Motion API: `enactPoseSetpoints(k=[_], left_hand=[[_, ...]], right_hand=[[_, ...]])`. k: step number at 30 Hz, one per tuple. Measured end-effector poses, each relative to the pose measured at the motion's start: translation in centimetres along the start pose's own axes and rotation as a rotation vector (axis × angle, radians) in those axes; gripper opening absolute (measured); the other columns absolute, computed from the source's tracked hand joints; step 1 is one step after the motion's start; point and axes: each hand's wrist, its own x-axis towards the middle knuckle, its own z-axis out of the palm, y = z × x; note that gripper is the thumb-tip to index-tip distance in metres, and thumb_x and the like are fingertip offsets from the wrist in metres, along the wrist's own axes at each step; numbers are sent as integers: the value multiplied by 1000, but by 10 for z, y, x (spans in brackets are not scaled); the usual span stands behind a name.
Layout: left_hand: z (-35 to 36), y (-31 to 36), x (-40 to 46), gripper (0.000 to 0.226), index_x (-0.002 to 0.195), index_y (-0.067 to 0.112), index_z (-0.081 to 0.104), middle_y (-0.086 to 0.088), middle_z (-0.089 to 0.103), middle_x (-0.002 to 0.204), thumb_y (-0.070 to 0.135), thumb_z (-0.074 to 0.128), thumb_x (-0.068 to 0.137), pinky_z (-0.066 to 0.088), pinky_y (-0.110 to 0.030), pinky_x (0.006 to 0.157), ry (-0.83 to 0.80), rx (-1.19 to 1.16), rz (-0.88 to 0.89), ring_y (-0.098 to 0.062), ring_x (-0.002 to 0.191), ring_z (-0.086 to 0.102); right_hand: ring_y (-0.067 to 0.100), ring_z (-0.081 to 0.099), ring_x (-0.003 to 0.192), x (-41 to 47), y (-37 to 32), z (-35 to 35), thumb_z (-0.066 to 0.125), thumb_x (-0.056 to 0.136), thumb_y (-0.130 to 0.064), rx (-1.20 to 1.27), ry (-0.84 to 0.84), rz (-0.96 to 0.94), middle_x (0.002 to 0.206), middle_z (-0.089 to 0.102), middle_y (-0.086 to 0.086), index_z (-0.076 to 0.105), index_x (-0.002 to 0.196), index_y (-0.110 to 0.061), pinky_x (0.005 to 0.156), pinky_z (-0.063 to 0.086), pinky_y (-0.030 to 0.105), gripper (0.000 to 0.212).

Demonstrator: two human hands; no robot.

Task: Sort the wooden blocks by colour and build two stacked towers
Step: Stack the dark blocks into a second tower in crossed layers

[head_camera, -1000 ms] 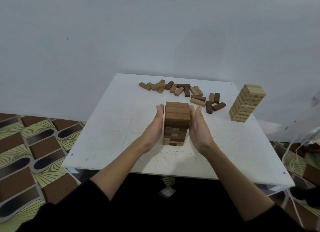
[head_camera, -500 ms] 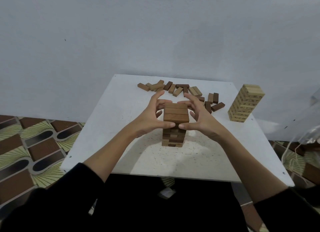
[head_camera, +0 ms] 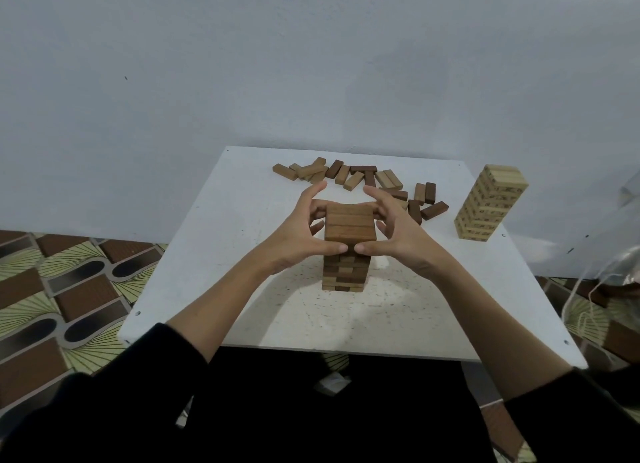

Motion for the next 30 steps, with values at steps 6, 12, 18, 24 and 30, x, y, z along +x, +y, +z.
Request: enactPoseSetpoints(k=[6, 12, 18, 24, 30], left_hand=[[-2, -1, 2, 108, 147, 25, 12, -1, 48, 126, 4, 82, 67, 33, -37, 113, -16, 5, 4, -10, 122, 46], [0, -2, 1, 109, 147, 26, 13, 4, 51, 120, 16, 79, 60, 33, -36, 113, -15, 7, 21, -6, 119, 48], [0, -4, -1, 110, 147, 26, 13, 6, 51, 121, 16, 80, 61, 32, -35, 114, -16, -1, 34, -3, 120, 48], [3, -5, 0, 113, 147, 28, 13, -3, 46, 130, 20, 82, 58, 34, -34, 113, -14, 10, 15, -12, 125, 45], [5, -7, 0, 113, 148, 28, 13, -1, 47, 129, 19, 82, 59, 35, -31, 112, -5, 4, 4, -9, 124, 45]], right_hand=[[16, 38, 130, 1, 0, 2, 81, 67, -21, 10, -2, -2, 138, 41, 7, 23, 143, -30, 113, 20, 29, 96], [16, 38, 130, -2, -1, 2, 80, 72, -15, -18, 8, -24, 135, 42, 4, 23, 143, -30, 112, 20, 29, 92], [13, 37, 129, -4, -2, 3, 78, 72, -10, -15, 6, -21, 133, 43, -2, 22, 141, -31, 110, 19, 27, 91], [19, 33, 134, -2, 1, 5, 81, 68, -14, -33, 11, -4, 144, 36, 5, 19, 137, -39, 116, 20, 37, 96], [16, 32, 135, -3, 3, 6, 81, 69, -12, -9, 12, 3, 144, 35, 2, 20, 140, -35, 118, 19, 43, 96]])
